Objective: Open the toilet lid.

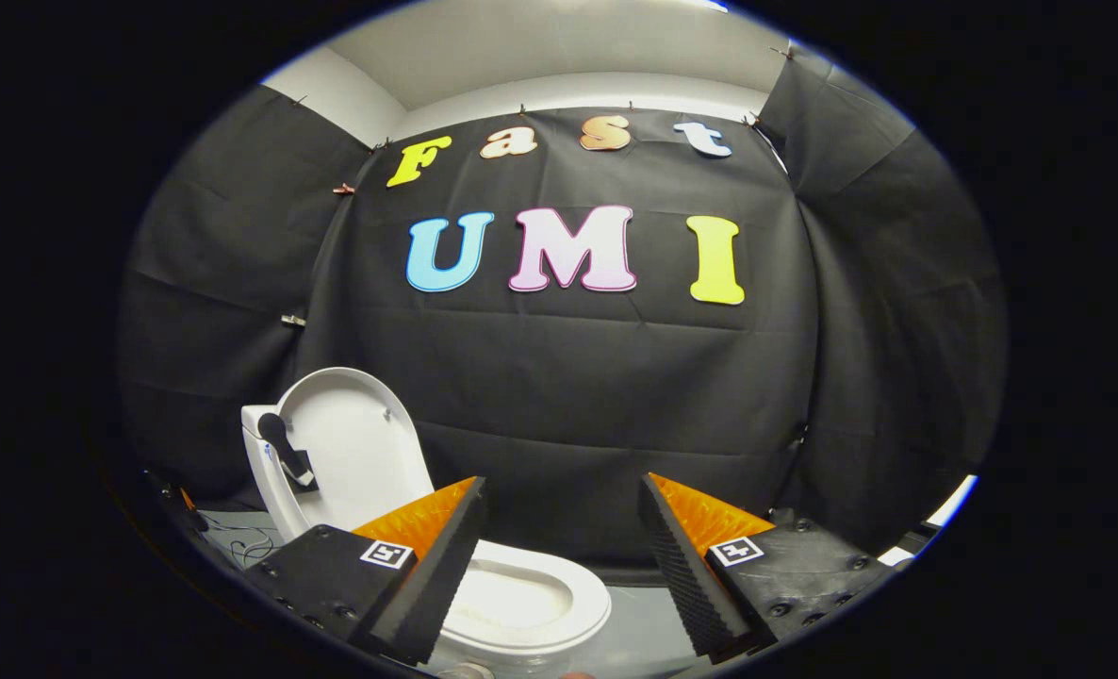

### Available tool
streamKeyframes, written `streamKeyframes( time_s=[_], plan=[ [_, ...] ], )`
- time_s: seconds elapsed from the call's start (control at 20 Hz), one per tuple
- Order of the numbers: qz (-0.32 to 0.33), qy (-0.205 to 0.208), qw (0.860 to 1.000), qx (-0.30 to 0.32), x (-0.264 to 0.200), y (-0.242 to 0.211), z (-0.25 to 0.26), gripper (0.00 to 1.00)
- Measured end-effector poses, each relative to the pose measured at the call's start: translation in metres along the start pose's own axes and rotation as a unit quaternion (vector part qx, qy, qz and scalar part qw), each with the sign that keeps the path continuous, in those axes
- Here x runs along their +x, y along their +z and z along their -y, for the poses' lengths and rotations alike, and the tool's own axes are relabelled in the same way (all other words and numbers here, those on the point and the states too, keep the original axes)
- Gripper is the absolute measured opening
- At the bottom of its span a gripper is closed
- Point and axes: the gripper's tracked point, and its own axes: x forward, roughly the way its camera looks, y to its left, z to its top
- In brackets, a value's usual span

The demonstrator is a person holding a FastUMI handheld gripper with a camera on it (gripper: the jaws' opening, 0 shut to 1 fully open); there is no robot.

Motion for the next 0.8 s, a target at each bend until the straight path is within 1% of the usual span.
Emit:
streamKeyframes(
  time_s=[0.8],
  plan=[
    [0.012,-0.021,1.000,-0.010,0.002,0.003,0.016,0.98]
  ],
)
